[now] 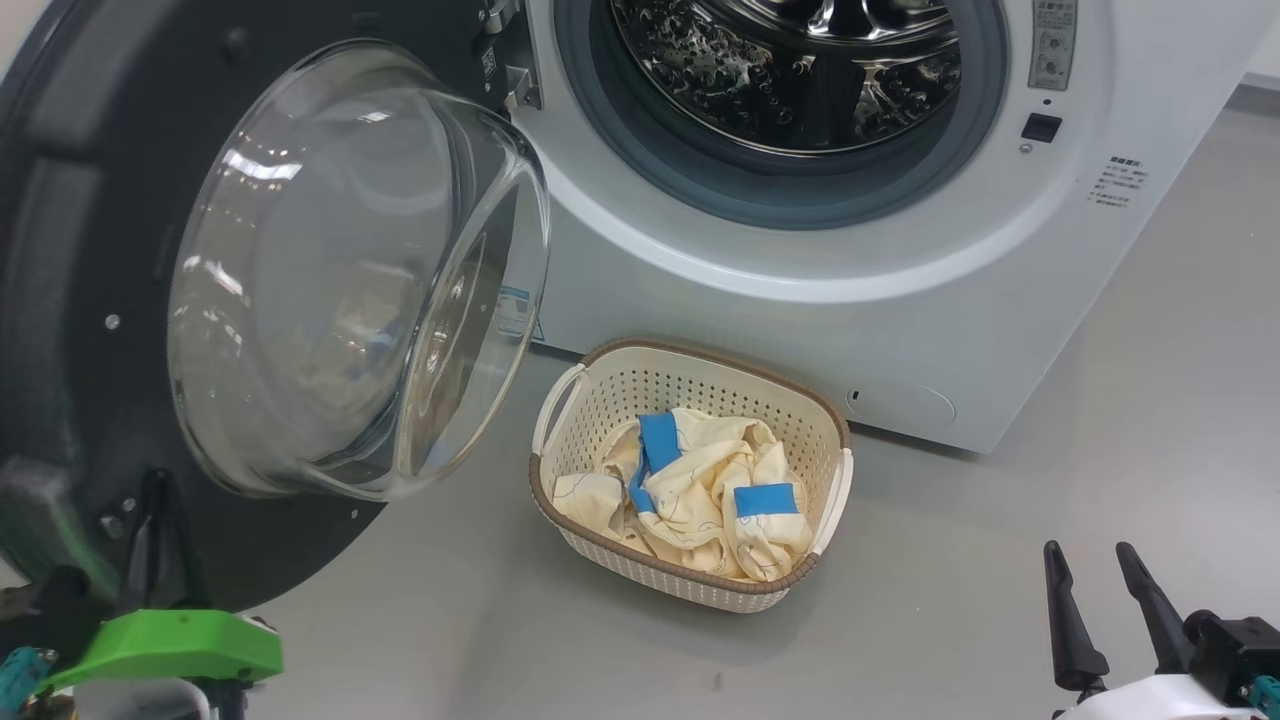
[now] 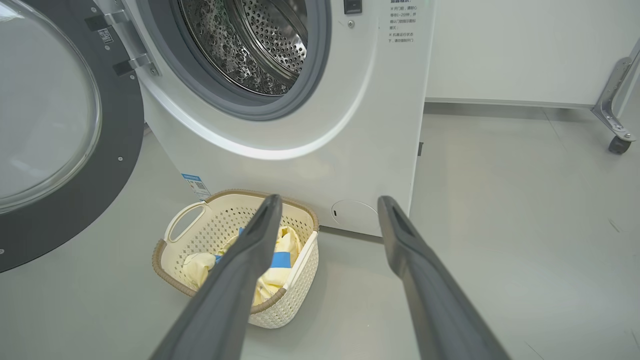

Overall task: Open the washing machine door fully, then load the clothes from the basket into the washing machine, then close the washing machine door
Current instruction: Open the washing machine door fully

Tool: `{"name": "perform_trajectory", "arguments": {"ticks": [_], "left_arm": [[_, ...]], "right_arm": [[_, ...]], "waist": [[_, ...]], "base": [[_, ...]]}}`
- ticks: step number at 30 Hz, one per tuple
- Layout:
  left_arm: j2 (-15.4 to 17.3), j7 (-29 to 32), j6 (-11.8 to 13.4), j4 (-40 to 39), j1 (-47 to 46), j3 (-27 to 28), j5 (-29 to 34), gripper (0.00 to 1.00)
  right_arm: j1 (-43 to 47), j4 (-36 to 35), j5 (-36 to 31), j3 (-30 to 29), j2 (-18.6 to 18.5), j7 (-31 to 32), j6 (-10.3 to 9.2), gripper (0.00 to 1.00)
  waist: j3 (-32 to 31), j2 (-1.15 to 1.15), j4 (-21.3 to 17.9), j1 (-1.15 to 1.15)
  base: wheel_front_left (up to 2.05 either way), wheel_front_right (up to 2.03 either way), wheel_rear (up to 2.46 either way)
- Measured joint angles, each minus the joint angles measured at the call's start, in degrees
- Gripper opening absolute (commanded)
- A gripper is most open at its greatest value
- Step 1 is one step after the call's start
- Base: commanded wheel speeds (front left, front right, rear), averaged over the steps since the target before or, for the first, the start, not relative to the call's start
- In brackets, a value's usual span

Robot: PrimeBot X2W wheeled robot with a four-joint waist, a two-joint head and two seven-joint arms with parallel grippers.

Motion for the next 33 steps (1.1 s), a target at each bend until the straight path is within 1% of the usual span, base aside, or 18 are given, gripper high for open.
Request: {"name": "perform_trajectory", "arguments": {"ticks": [8,14,21,33], "left_arm": [[1.07,-0.8,0.16,7.01,-3.75,3.67,-0.36,0.0],[3.33,-1.3,0.31,13.21,-6.34,6.36,-0.31,0.0],[4.1,-2.55,0.44,18.35,-9.32,6.98,0.04,0.0],[5.88,-4.78,0.44,26.77,-11.52,8.35,0.8,0.0]], "right_arm": [[-0.57,0.22,0.15,-0.47,0.05,0.0,0.01,1.0],[-0.94,0.53,0.19,0.22,0.09,0.0,0.0,1.0],[-0.97,0.98,0.26,-0.31,0.19,0.0,0.0,1.0],[-0.9,1.49,0.27,0.14,0.33,0.0,0.0,1.0]], "waist": [[0.01,0.0,-1.34,0.0],[-0.07,0.0,-2.46,0.0],[-0.53,0.0,-3.45,0.0],[-2.52,0.0,-4.1,0.0]], "base": [[0.0,0.0,0.0],[0.0,0.0,0.0],[0.0,0.0,0.0],[0.0,0.0,0.0]]}}
